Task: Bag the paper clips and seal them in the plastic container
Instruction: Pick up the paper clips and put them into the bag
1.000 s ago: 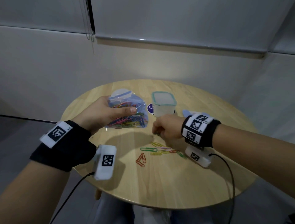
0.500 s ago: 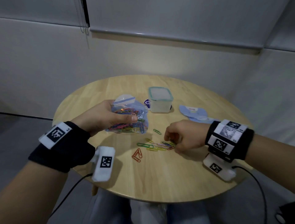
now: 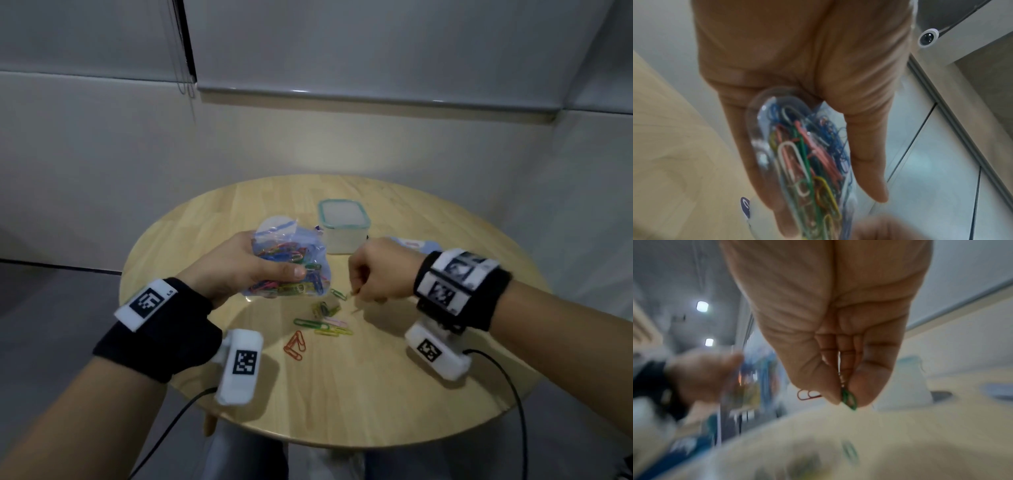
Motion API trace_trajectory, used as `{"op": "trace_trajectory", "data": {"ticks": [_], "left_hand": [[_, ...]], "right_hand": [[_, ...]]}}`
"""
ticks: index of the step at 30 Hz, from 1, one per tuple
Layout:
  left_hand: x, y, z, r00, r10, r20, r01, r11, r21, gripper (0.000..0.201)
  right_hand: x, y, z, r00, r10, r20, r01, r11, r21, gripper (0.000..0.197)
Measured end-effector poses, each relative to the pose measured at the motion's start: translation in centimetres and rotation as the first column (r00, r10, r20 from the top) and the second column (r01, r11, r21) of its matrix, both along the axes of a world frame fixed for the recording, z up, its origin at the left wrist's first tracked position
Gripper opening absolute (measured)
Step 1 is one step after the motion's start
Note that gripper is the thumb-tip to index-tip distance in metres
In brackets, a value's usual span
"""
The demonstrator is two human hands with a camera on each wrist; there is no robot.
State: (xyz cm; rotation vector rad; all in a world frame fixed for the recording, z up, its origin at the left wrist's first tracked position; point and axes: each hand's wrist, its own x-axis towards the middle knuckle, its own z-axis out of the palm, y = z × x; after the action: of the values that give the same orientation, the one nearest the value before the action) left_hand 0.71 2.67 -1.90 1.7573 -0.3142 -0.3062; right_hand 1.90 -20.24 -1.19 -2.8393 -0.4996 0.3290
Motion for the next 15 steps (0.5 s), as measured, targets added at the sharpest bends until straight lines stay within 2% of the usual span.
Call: {"op": "trace_trajectory", "data": {"ticks": [2, 3, 5, 6, 7, 8, 11, 15], "left_hand": [[-0.1, -0.5, 0.1, 1.000, -0.027, 0.016, 0.027, 0.999, 0.048, 0.040], [-0.2, -0.9, 0.1, 0.999, -0.040, 0.025, 0.038, 0.997, 0.067, 0.039], [-0.4, -1.7, 0.2, 0.997, -0.064, 0.035, 0.061, 0.995, 0.084, 0.038], [-0.5, -2.1, 0.2, 0.997, -0.071, 0.035, 0.068, 0.994, 0.082, 0.038], [-0.6, -2.4, 0.3, 0.997, -0.075, 0.036, 0.072, 0.995, 0.070, 0.038], [-0.8, -2.7, 0.5, 0.996, -0.077, 0.039, 0.075, 0.996, 0.051, 0.037], [-1.0, -3.1, 1.0, 0.996, -0.078, 0.050, 0.079, 0.997, -0.024, 0.035], [-1.1, -3.0, 1.1, 0.994, -0.090, 0.060, 0.092, 0.996, -0.017, 0.033]], "right_hand": [[0.4, -0.3, 3.0, 0.994, -0.093, 0.052, 0.075, 0.956, 0.283, 0.020], [0.4, -0.2, 4.7, 0.992, -0.103, 0.066, 0.062, 0.889, 0.453, 0.023], [0.3, 0.7, 7.5, 0.997, -0.053, 0.056, -0.005, 0.682, 0.731, 0.026], [0.3, 1.4, 8.4, 0.998, -0.017, 0.062, -0.040, 0.599, 0.799, 0.026], [0.3, 2.1, 8.9, 0.997, 0.008, 0.082, -0.072, 0.564, 0.822, 0.025], [0.4, 2.8, 9.1, 0.994, 0.023, 0.109, -0.102, 0.574, 0.813, 0.024], [0.4, 3.8, 8.3, 0.980, 0.058, 0.190, -0.176, 0.699, 0.693, 0.022], [0.2, 3.3, 8.1, 0.981, 0.110, 0.163, -0.179, 0.838, 0.516, 0.011]]}}
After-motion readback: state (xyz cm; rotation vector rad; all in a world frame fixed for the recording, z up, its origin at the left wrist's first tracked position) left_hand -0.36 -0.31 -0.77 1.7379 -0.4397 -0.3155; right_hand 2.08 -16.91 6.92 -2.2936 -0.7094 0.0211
